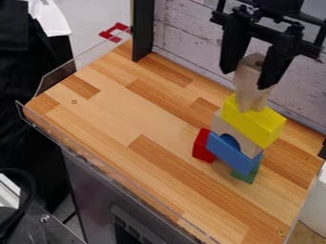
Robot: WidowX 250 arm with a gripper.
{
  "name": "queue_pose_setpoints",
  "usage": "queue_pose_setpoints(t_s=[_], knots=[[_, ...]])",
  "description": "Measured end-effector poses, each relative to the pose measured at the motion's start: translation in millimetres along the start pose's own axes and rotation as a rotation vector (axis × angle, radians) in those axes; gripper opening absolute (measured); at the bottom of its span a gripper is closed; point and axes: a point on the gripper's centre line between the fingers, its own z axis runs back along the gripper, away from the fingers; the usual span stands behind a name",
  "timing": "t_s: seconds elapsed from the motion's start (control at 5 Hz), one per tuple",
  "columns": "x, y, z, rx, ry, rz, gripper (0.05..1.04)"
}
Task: Move the block with a hole on the left side of the table
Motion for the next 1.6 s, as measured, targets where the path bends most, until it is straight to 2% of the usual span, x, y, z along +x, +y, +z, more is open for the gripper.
queue_pose_setpoints(t_s=[0.2, 0.4, 0.6, 0.8, 1.0, 1.2, 1.4, 1.6], knots=[[-5, 1, 19, 0.008, -0.030, 0.018, 0.557], [-9, 12, 57, -0.026, -0.121, 0.064, 0.557], [-17, 71, 58, -0.112, -0.141, 0.226, 0.557], [-31, 118, 17, -0.070, -0.114, 0.331, 0.557], [-49, 154, -27, -0.064, -0.071, 0.389, 0.557], [-49, 156, -60, -0.095, -0.097, 0.409, 0.557], [-37, 157, -86, -0.090, -0.105, 0.411, 0.557], [-23, 155, -119, -0.119, -0.023, 0.389, 0.557]])
